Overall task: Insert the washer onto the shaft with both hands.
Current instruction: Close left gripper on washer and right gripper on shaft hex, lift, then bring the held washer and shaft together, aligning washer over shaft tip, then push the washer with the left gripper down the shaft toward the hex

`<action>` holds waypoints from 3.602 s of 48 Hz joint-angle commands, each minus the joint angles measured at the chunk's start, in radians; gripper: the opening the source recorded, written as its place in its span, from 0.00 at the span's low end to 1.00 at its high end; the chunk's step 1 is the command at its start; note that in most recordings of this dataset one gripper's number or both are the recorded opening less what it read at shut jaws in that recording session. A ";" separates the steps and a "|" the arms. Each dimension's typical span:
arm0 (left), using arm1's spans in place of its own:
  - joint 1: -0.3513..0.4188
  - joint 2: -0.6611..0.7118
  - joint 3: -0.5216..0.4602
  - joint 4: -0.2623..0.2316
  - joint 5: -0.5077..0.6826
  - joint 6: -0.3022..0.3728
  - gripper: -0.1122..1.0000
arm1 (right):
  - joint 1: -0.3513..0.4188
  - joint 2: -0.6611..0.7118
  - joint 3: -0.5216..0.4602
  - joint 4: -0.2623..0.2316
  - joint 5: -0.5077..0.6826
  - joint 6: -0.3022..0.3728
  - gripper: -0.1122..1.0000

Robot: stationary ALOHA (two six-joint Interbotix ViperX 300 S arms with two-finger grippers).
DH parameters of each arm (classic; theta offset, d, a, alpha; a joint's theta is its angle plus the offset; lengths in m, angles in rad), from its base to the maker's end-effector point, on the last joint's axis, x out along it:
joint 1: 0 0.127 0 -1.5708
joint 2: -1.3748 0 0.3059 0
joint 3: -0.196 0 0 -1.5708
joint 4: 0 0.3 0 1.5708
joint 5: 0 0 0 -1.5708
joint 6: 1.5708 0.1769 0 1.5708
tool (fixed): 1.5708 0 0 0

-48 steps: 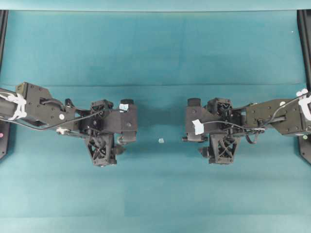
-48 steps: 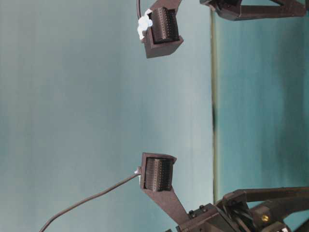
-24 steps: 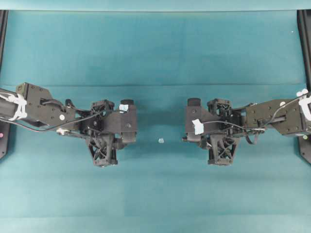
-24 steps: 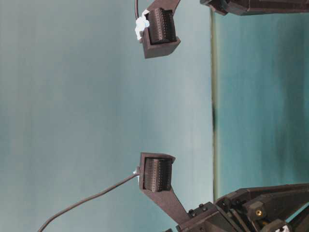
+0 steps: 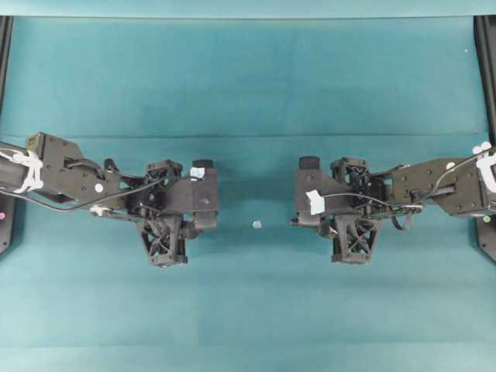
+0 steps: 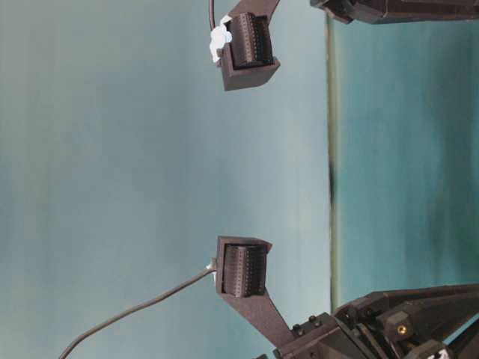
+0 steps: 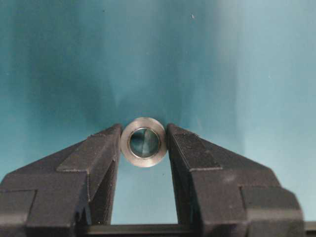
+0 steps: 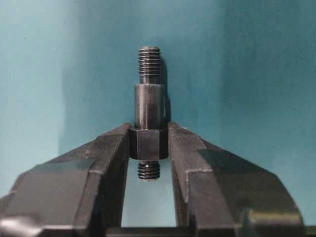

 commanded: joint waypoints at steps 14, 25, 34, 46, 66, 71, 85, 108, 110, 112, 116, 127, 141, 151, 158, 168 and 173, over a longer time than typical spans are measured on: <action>-0.006 -0.081 0.008 0.000 -0.035 0.000 0.41 | -0.015 -0.087 0.031 0.003 -0.127 0.009 0.11; -0.006 -0.158 0.049 0.002 -0.135 -0.005 0.41 | -0.015 -0.135 0.064 0.014 -0.229 0.011 0.11; -0.006 -0.201 0.077 0.002 -0.156 -0.006 0.41 | -0.015 -0.153 0.091 0.026 -0.305 0.012 0.11; -0.005 -0.213 0.123 0.002 -0.296 -0.006 0.41 | -0.008 -0.158 0.109 0.026 -0.419 0.011 0.11; -0.005 -0.204 0.129 0.000 -0.420 -0.006 0.41 | 0.020 -0.107 0.132 0.026 -0.571 0.012 0.10; -0.005 -0.202 0.124 0.000 -0.446 -0.008 0.41 | 0.032 -0.080 0.133 0.029 -0.624 0.017 0.10; -0.005 -0.193 0.132 0.002 -0.551 -0.008 0.41 | 0.037 -0.034 0.130 0.032 -0.749 0.067 0.10; -0.003 -0.141 0.118 0.002 -0.637 -0.058 0.41 | 0.038 0.017 0.112 0.038 -0.810 0.069 0.10; -0.002 -0.141 0.117 0.000 -0.641 -0.060 0.41 | 0.038 0.020 0.109 0.040 -0.815 0.069 0.11; 0.000 -0.141 0.117 0.000 -0.643 -0.058 0.41 | 0.040 0.023 0.106 0.040 -0.821 0.069 0.11; 0.000 -0.140 0.115 0.000 -0.643 -0.060 0.41 | 0.040 0.029 0.103 0.043 -0.831 0.069 0.10; -0.002 -0.133 0.103 0.000 -0.644 -0.060 0.41 | 0.040 0.032 0.097 0.061 -0.876 0.069 0.11; -0.002 -0.114 0.080 0.000 -0.643 -0.060 0.41 | 0.038 0.034 0.094 0.063 -0.882 0.071 0.11; -0.002 -0.104 0.074 0.002 -0.643 -0.060 0.41 | 0.040 0.034 0.094 0.063 -0.902 0.071 0.10; -0.003 -0.104 0.075 0.000 -0.643 -0.060 0.41 | 0.038 0.034 0.092 0.077 -0.930 0.071 0.11; -0.003 -0.104 0.077 0.000 -0.643 -0.060 0.41 | 0.038 0.034 0.092 0.091 -0.945 0.071 0.11; -0.003 -0.098 0.074 0.000 -0.643 -0.060 0.41 | 0.038 0.035 0.089 0.091 -0.950 0.069 0.11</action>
